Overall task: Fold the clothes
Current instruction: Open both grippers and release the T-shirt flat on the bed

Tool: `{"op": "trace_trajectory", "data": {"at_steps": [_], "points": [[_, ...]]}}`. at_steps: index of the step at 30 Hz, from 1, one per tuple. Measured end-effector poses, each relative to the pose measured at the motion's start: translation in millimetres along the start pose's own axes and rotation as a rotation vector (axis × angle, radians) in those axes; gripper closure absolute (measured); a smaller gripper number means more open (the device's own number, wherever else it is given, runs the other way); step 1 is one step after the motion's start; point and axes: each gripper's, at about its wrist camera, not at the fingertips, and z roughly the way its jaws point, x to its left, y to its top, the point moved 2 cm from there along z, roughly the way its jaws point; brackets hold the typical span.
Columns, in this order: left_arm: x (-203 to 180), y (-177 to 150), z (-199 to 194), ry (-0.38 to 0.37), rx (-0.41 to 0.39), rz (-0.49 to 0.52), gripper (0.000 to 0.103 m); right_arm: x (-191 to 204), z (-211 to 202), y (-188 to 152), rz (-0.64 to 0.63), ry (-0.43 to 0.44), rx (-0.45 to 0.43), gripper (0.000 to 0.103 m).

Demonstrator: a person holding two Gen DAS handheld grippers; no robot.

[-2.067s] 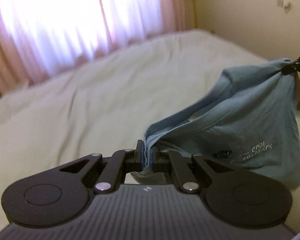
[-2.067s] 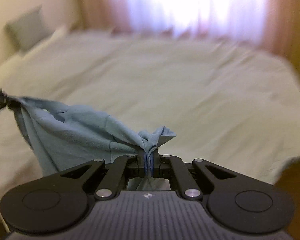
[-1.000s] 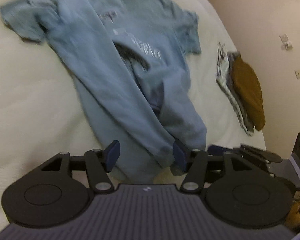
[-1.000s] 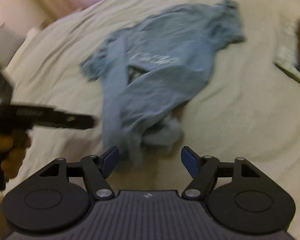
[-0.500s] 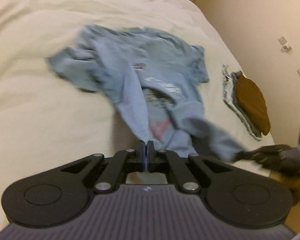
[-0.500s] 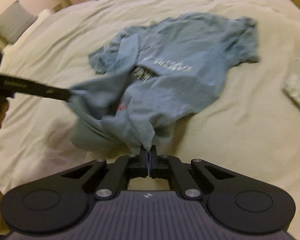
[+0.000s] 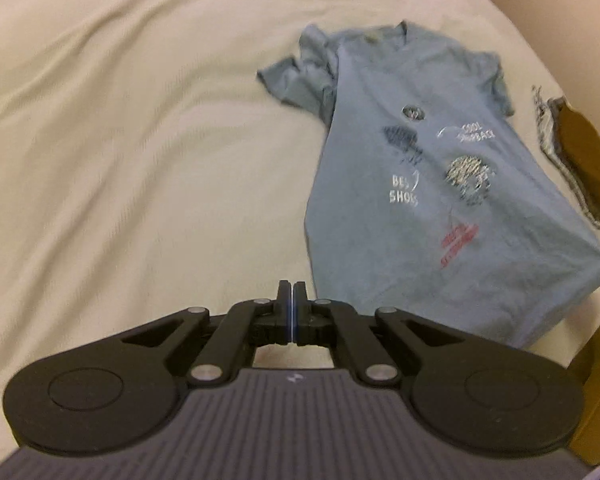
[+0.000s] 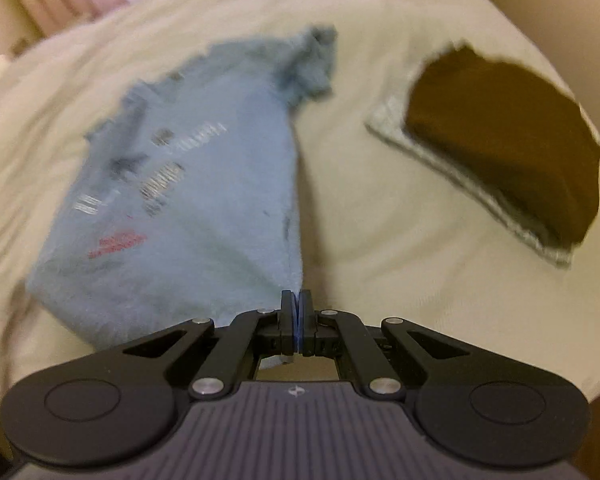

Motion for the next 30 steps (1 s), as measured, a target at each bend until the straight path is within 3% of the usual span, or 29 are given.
{"op": "trace_trajectory", "data": {"at_steps": [2,4,9,12,15,18,22,26,29,30], "points": [[-6,-9,10,-0.005,0.008,0.001,0.098,3,26,-4,-0.027,-0.082,0.055,0.097],[-14,-25,23,-0.005,0.022,0.016,0.079,8,47,-9,-0.064,-0.16,0.098,0.094],[-25,-52,61,-0.036,0.044,0.019,0.071,31,63,-16,-0.114,-0.16,0.11,0.063],[-30,-56,82,-0.105,0.039,-0.02,0.063,47,69,-22,-0.176,-0.118,0.128,0.058],[-38,-58,100,-0.179,0.058,-0.057,0.066,49,79,-27,-0.18,-0.083,0.147,0.055],[-52,-60,103,-0.222,0.093,-0.034,0.097,43,89,-30,-0.148,-0.078,0.153,0.055],[-54,-63,72,-0.18,0.076,0.027,0.097,39,94,-13,-0.194,-0.094,0.104,0.055],[-32,-66,46,-0.076,0.104,0.019,0.1,43,96,19,-0.221,-0.063,0.041,0.054],[-9,-60,26,-0.037,0.083,-0.025,0.087,58,100,47,-0.236,-0.021,0.002,0.053],[0,-54,20,-0.016,0.059,-0.041,0.078,64,102,56,-0.242,-0.006,-0.011,0.053]]}}
